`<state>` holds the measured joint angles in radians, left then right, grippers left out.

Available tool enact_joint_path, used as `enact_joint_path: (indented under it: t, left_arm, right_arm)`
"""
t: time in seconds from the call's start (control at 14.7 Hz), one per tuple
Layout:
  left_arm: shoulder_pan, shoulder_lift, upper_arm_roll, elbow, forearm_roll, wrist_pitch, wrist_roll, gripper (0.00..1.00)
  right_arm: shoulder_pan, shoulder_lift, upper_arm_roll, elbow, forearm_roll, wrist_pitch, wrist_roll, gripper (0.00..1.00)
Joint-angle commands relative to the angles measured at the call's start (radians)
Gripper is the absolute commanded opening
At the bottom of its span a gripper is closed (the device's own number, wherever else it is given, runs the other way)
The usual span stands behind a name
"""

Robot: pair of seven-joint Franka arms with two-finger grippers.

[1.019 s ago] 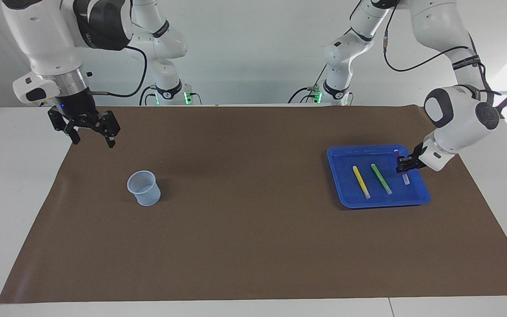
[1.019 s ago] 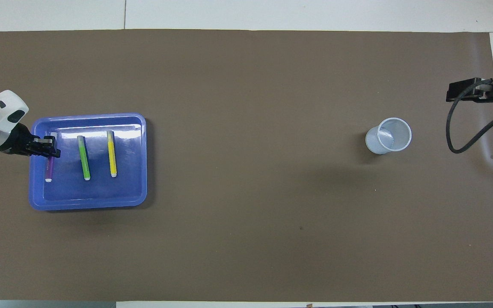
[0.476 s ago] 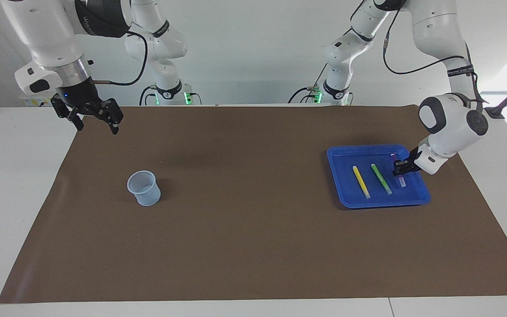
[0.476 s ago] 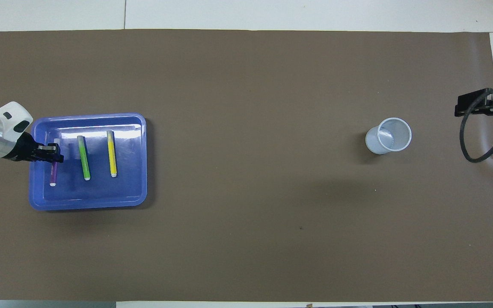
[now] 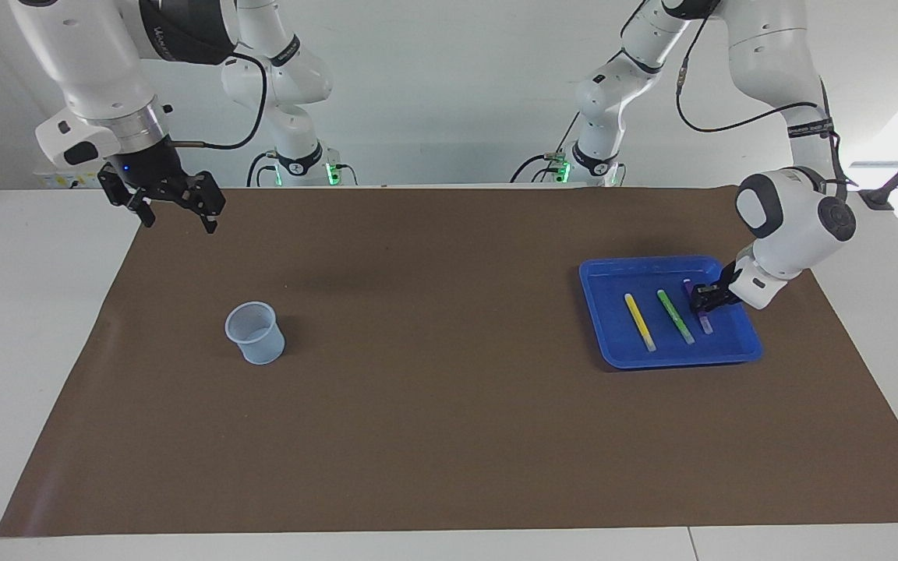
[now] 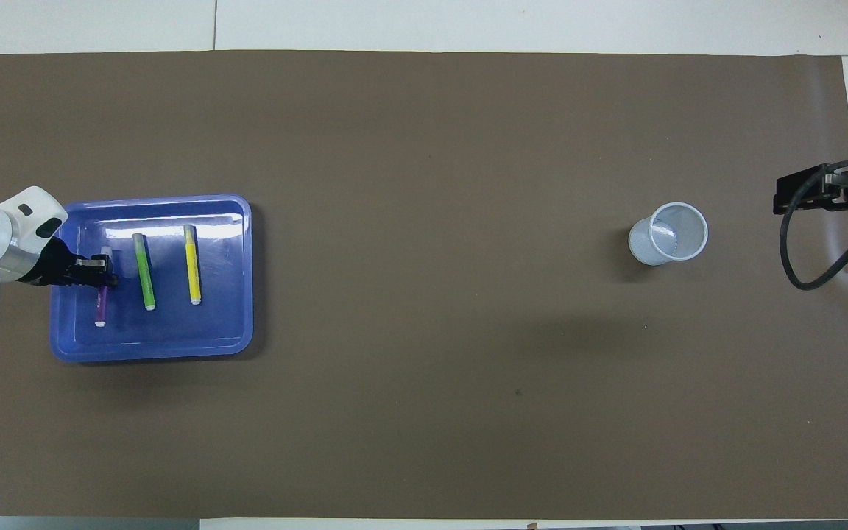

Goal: Right arm passes pens to left for tray arrangement
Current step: 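Release the purple pen and lift the left gripper from the tray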

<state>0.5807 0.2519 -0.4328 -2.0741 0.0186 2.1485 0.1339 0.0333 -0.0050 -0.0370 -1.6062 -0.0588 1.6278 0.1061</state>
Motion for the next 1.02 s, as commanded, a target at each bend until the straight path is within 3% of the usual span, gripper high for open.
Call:
enact_joint_path:
  t: [0.0,0.41,0.68,0.95]
  left_arm:
    - [0.013,-0.017,-0.004,-0.023,0.018,0.025,-0.013,1.00]
    - [0.013,-0.016,-0.004,-0.011,0.018,0.016,-0.013,1.00]
    - [-0.004,-0.014,-0.006,0.071,0.017,-0.065,-0.022,1.00]
    - [-0.041,-0.028,-0.012,0.085,0.017,-0.064,-0.022,1.00]
  right_arm:
    - [-0.003,-0.007,0.006,0.005,0.002,-0.022,-0.025,1.00]
    - [-0.003,-0.006,0.006,0.006,0.004,-0.022,-0.031,1.00]
    - [-0.003,-0.013,0.005,0.005,0.004,-0.026,-0.031,1.00]
    - [-0.003,-0.015,0.006,0.005,0.004,-0.029,-0.031,1.00]
